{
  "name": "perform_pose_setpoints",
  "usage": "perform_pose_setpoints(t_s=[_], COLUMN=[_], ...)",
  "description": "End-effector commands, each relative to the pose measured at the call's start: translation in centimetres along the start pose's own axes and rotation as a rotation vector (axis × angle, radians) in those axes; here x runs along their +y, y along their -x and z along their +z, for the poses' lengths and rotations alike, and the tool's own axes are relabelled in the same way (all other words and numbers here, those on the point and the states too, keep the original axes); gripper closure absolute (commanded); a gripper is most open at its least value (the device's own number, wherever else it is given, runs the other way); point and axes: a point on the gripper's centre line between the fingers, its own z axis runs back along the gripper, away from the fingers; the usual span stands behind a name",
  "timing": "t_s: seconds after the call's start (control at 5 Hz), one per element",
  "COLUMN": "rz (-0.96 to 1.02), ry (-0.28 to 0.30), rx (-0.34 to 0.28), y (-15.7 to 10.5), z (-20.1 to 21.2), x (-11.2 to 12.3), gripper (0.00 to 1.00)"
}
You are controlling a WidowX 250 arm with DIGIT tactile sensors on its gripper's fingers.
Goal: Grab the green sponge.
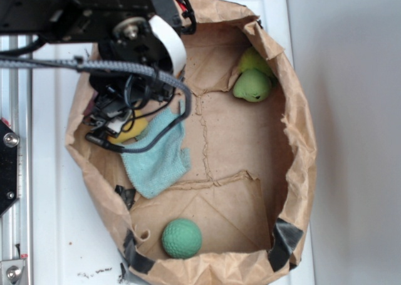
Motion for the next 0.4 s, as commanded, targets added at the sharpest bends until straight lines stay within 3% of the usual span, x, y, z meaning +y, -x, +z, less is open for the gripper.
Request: perform_pose_setpoints(t_s=[0.0,0.2], rz=[-0.075,-0.097], ry=[0.025,0.076], rx=[0.0,-0.006], y=[2.1,2.0], z=[2.3,2.3], x=[-1.1,-2.1], gripper=[0.0,0.0])
